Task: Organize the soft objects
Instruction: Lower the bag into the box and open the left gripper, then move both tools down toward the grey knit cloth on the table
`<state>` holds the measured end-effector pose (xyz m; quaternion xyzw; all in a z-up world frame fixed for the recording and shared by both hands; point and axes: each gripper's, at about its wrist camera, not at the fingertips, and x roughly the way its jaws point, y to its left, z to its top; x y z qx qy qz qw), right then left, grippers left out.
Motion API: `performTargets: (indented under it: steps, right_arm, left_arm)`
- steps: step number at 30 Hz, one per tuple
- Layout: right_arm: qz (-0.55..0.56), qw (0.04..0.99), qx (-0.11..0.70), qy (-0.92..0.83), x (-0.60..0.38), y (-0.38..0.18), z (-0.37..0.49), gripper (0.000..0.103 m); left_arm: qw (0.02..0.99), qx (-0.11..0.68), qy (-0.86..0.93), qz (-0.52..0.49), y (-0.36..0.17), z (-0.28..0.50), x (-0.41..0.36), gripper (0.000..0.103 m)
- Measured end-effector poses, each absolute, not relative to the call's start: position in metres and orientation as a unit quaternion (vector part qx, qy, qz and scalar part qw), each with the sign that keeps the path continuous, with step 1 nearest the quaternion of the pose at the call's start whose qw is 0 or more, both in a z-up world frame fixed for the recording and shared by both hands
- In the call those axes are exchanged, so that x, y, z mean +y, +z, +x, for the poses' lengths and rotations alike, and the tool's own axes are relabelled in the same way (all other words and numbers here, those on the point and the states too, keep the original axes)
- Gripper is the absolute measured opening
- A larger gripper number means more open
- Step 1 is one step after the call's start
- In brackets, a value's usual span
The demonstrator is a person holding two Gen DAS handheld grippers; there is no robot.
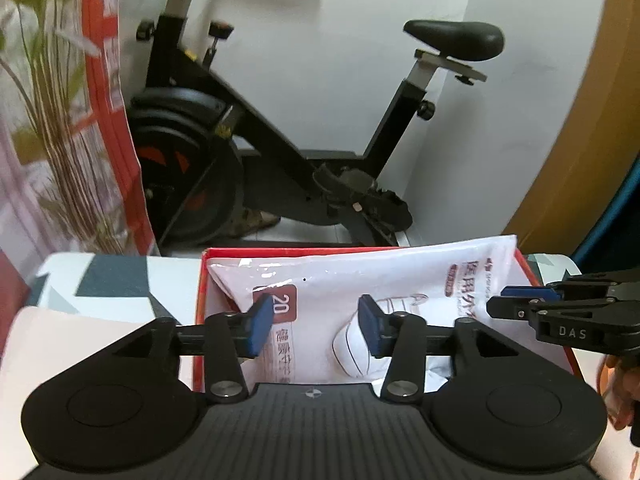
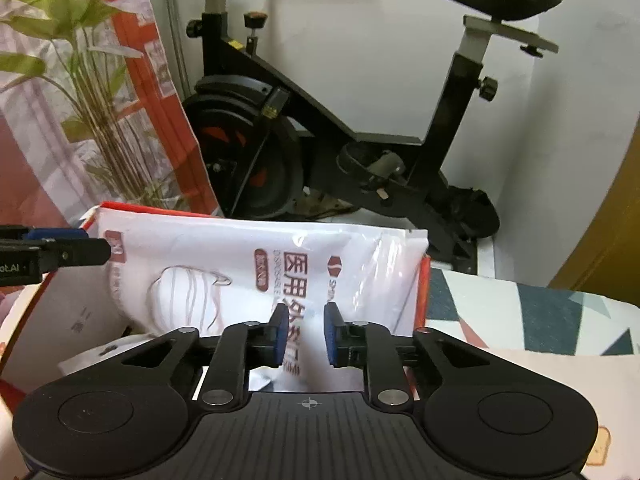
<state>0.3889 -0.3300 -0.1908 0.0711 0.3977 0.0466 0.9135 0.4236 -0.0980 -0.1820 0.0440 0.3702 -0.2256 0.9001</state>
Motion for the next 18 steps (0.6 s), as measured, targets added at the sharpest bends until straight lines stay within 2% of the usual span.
performTargets:
  steps: [3, 5, 7, 12, 14, 16, 18]
  right_arm:
    - [0.073, 0.917, 0.39, 0.045, -0.329, -0.182, 0.369, 0.034]
    - [0.075, 0.92, 0.383, 0.045, -0.328, -0.177, 0.355, 0.053]
    - [0.077, 0.922, 0.378, 0.047, -0.327, -0.172, 0.34, 0.059]
    - [0.083, 0.928, 0.36, 0.053, -0.322, -0.161, 0.303, 0.08]
    - [0.081, 0.931, 0.352, 0.054, -0.319, -0.157, 0.288, 0.093]
    - [0.08, 0.935, 0.342, 0.056, -0.316, -0.153, 0.273, 0.103]
    - [0.075, 0.94, 0.329, 0.053, -0.312, -0.149, 0.256, 0.103]
  left_arm:
    - [0.905, 0.357, -0.226, 0.053, -0.172, 0.405, -0.094, 0.064]
    - [0.909, 0.347, -0.226, 0.057, -0.166, 0.391, -0.09, 0.078]
    - [0.912, 0.337, -0.226, 0.057, -0.16, 0.376, -0.085, 0.087]
    - [0.918, 0.32, -0.224, 0.066, -0.15, 0.341, -0.075, 0.097]
    - [0.922, 0.312, -0.218, 0.071, -0.147, 0.326, -0.072, 0.103]
    - [0.927, 0.303, -0.211, 0.072, -0.145, 0.31, -0.067, 0.103]
    - [0.932, 0.293, -0.202, 0.069, -0.143, 0.296, -0.062, 0.103]
